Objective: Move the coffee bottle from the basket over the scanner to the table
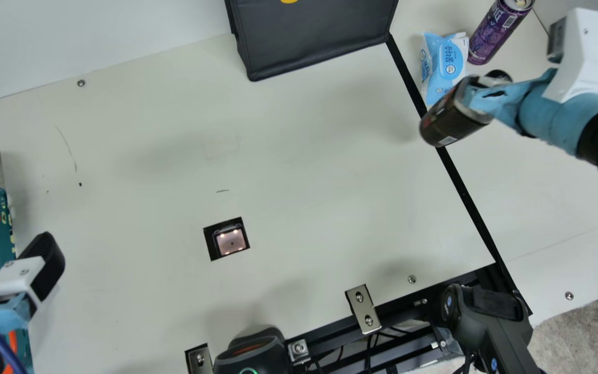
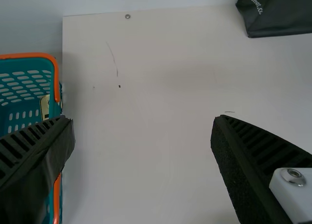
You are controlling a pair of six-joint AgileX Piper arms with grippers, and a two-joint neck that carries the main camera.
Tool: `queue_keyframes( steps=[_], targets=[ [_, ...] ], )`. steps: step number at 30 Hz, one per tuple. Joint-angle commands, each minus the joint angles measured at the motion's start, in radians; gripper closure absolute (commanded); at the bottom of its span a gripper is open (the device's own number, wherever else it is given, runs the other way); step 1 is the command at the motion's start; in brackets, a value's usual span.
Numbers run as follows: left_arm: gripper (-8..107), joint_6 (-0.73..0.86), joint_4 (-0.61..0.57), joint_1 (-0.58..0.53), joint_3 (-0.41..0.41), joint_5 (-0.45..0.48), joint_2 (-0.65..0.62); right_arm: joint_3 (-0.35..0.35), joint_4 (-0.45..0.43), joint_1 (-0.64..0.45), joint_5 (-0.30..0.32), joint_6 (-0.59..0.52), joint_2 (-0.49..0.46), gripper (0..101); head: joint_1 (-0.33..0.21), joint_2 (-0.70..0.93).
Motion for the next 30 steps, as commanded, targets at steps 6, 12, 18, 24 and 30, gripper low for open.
queue_keyframes(
  steps=[6,12,18,24,30],
  targets=[
    [9,0.000,0.000,0.000,0.000,0.000,0.000,-0.045,0.119,-0.283,0.003,-0.341,0.102,101,-0.030,-0.002],
    [9,0.000,0.000,0.000,0.000,0.000,0.000,-0.074,0.162,-0.376,-0.007,-0.489,0.175,101,-0.030,-0.002],
    [9,0.000,0.000,0.000,0.000,0.000,0.000,-0.100,0.177,-0.409,-0.037,-0.587,0.247,101,-0.030,-0.002],
    [9,0.000,0.000,0.000,0.000,0.000,0.000,-0.134,0.198,-0.407,-0.066,-0.664,0.326,101,-0.030,-0.002],
    [9,0.000,0.000,0.000,0.000,0.000,0.000,-0.172,0.220,-0.386,-0.095,-0.723,0.407,101,-0.030,-0.002]
  ],
)
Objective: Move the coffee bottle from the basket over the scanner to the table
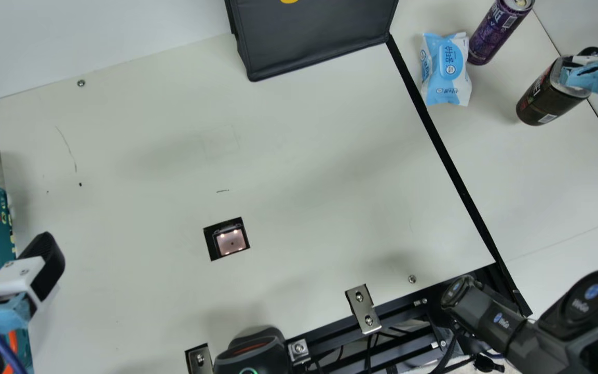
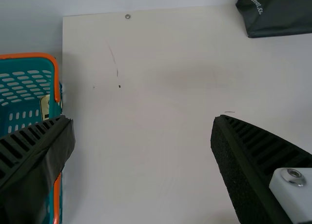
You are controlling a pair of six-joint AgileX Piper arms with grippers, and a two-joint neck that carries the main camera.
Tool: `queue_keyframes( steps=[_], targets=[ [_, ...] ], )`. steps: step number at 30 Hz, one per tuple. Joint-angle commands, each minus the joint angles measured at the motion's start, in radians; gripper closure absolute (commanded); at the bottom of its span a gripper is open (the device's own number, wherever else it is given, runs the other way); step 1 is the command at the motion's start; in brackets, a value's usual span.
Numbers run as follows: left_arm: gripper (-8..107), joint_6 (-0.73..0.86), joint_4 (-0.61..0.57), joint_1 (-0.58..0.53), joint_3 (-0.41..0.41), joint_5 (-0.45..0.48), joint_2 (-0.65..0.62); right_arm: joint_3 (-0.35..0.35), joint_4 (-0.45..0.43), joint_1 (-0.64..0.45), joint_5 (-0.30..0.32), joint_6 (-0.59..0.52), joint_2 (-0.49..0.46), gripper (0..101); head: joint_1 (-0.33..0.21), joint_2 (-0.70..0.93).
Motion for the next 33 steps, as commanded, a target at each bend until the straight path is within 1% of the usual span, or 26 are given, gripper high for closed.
queue_keyframes(
  steps=[1,10,23,28,33],
  targets=[
    [9,0.000,0.000,0.000,0.000,0.000,0.000,-0.012,0.012,0.006,-0.001,-0.021,0.031,101,-0.030,-0.002],
    [9,0.000,0.000,0.000,0.000,0.000,0.000,-0.059,0.078,0.030,-0.009,-0.144,0.123,101,-0.030,-0.002],
    [9,0.000,0.000,0.000,0.000,0.000,0.000,-0.063,0.179,0.034,-0.051,-0.305,0.192,101,-0.030,-0.002],
    [9,0.000,0.000,0.000,0.000,0.000,0.000,-0.062,0.204,0.032,-0.068,-0.344,0.209,85,-0.030,-0.002],
    [9,0.000,0.000,0.000,0.000,0.000,0.000,-0.059,0.210,0.031,-0.083,-0.363,0.222,68,-0.030,-0.002]
  ],
)
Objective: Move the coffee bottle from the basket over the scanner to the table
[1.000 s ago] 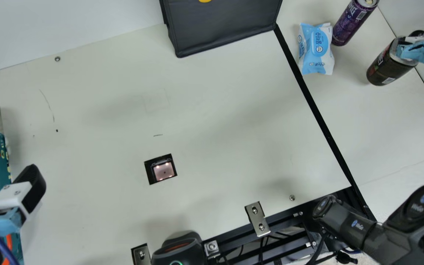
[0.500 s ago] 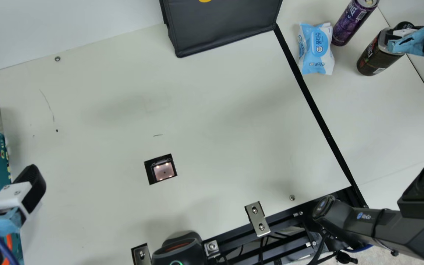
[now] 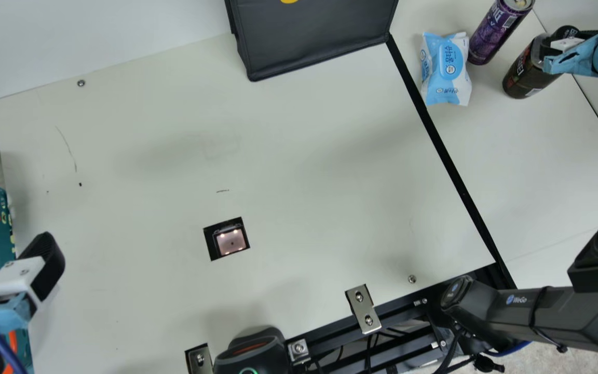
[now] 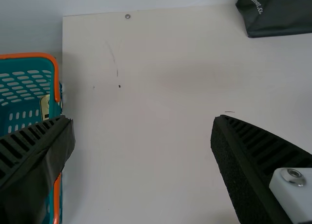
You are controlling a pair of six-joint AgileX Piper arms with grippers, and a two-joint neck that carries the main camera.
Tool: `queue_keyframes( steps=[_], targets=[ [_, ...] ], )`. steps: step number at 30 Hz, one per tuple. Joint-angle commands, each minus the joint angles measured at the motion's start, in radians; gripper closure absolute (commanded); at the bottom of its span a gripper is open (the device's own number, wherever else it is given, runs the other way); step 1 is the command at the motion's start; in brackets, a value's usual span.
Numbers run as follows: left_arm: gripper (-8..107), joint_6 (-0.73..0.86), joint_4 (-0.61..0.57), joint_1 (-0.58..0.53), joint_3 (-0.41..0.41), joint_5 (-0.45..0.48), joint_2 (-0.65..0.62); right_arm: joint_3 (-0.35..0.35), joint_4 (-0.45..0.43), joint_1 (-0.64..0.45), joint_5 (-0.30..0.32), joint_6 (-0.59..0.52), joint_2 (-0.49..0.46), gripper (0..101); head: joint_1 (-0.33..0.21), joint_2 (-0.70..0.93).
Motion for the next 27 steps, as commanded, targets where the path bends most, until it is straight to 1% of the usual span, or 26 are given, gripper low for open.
queue_keyframes(
  steps=[1,11,18,19,23,27],
  targets=[
    [9,0.000,0.000,0.000,0.000,0.000,0.000,0.001,0.000,0.000,-0.002,-0.005,0.003,65,-0.030,-0.002],
    [9,0.000,0.000,0.000,0.000,0.000,0.000,0.011,-0.016,0.005,-0.028,-0.012,0.006,31,-0.030,-0.002],
    [9,0.000,0.000,0.000,0.000,0.000,0.000,0.011,-0.095,0.026,-0.054,0.029,-0.020,8,-0.030,-0.002],
    [9,0.000,0.000,0.000,0.000,0.000,0.000,0.010,-0.110,0.031,-0.059,0.036,-0.027,6,-0.030,-0.002],
    [9,0.000,0.000,0.000,0.000,0.000,0.000,0.004,-0.174,0.053,-0.072,0.071,-0.059,6,-0.030,-0.002],
    [9,0.000,0.000,0.000,0.000,0.000,0.000,-0.017,-0.242,0.082,-0.066,0.121,-0.096,6,-0.030,-0.002]
  ],
)
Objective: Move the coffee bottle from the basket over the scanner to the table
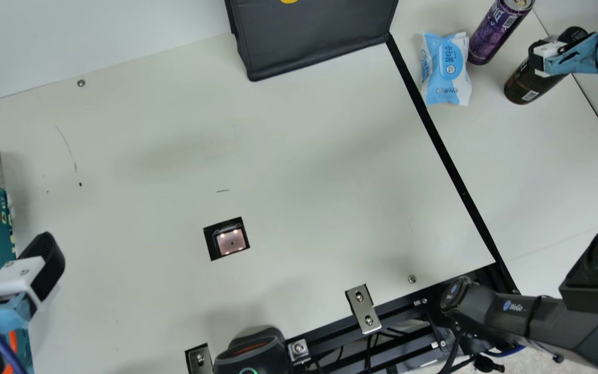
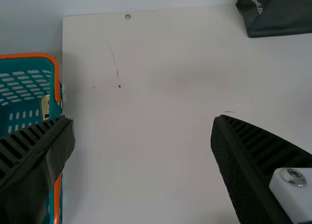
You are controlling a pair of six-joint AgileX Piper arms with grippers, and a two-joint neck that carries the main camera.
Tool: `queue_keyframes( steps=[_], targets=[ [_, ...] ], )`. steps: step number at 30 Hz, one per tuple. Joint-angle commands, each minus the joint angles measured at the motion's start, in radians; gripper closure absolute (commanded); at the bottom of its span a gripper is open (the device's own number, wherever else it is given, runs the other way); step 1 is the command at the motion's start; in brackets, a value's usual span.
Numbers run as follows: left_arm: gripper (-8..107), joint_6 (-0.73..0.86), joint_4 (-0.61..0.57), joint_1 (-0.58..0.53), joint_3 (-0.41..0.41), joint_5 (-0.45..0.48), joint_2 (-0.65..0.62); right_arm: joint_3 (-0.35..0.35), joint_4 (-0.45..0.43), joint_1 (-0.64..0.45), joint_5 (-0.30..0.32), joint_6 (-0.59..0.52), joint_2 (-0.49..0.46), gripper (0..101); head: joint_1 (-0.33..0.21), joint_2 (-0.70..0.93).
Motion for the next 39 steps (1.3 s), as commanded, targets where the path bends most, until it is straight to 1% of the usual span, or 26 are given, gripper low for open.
queue_keyframes(
  steps=[1,6,13,18,22,26,32,33,35,38,39],
  targets=[
    [9,0.000,0.000,0.000,0.000,0.000,0.000,-0.012,-0.052,0.015,0.009,0.036,-0.018,6,-0.030,-0.002],
    [9,0.000,0.000,0.000,0.000,0.000,0.000,-0.056,-0.153,0.066,0.050,0.150,-0.064,6,-0.030,-0.002],
    [9,0.000,0.000,0.000,0.000,0.000,0.000,-0.143,-0.284,0.173,0.140,0.360,-0.117,6,-0.030,-0.002],
    [9,0.000,0.000,0.000,0.000,0.000,0.000,-0.203,-0.340,0.270,0.219,0.506,-0.153,6,-0.030,-0.002],
    [9,0.000,0.000,0.000,0.000,0.000,0.000,-0.237,-0.373,0.358,0.274,0.613,-0.181,6,-0.030,-0.002],
    [9,0.000,0.000,0.000,0.000,0.000,0.000,-0.252,-0.406,0.451,0.318,0.712,-0.211,6,-0.030,-0.002],
    [9,0.000,0.000,0.000,0.000,0.000,0.000,-0.252,-0.463,0.593,0.371,0.864,-0.257,6,-0.030,-0.002],
    [9,0.000,0.000,0.000,0.000,0.000,0.000,-0.254,-0.452,0.540,0.363,0.797,-0.252,6,-0.030,-0.002],
    [9,0.000,0.000,0.000,0.000,0.000,0.000,-0.254,-0.461,0.580,0.381,0.844,-0.260,6,-0.030,-0.002],
    [9,0.000,0.000,0.000,0.000,0.000,0.000,-0.254,-0.457,0.594,0.381,0.867,-0.262,6,-0.030,-0.002],
    [9,0.009,-0.004,0.017,-0.005,0.006,-0.007,-0.244,-0.461,0.605,0.387,0.878,-0.279,6,-0.030,0.021]
  ],
)
